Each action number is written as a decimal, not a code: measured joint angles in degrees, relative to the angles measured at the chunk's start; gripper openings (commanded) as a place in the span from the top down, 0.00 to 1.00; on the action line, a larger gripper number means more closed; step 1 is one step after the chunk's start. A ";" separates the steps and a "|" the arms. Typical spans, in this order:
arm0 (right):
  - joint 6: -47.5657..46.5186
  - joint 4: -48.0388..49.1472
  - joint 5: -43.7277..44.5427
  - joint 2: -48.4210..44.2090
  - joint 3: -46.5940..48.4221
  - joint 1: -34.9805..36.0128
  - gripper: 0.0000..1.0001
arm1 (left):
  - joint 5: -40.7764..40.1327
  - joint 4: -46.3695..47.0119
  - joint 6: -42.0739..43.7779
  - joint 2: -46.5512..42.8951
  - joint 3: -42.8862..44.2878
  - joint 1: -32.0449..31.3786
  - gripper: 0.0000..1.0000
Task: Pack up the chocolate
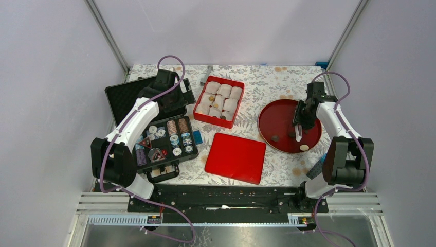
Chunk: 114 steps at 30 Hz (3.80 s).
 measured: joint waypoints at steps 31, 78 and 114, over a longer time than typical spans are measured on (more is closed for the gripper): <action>0.11 -7.58 -5.79 -5.29 2.08 -0.04 0.83 | 0.26 0.26 0.02 0.00 0.00 0.00 0.01; 6.71 -13.77 -7.91 16.28 36.98 33.62 0.80 | 0.20 0.28 0.04 -1.18 -0.15 0.24 0.01; 6.91 -10.84 -5.90 19.63 34.51 33.62 0.55 | 0.17 0.33 0.04 -1.49 -0.72 0.98 0.01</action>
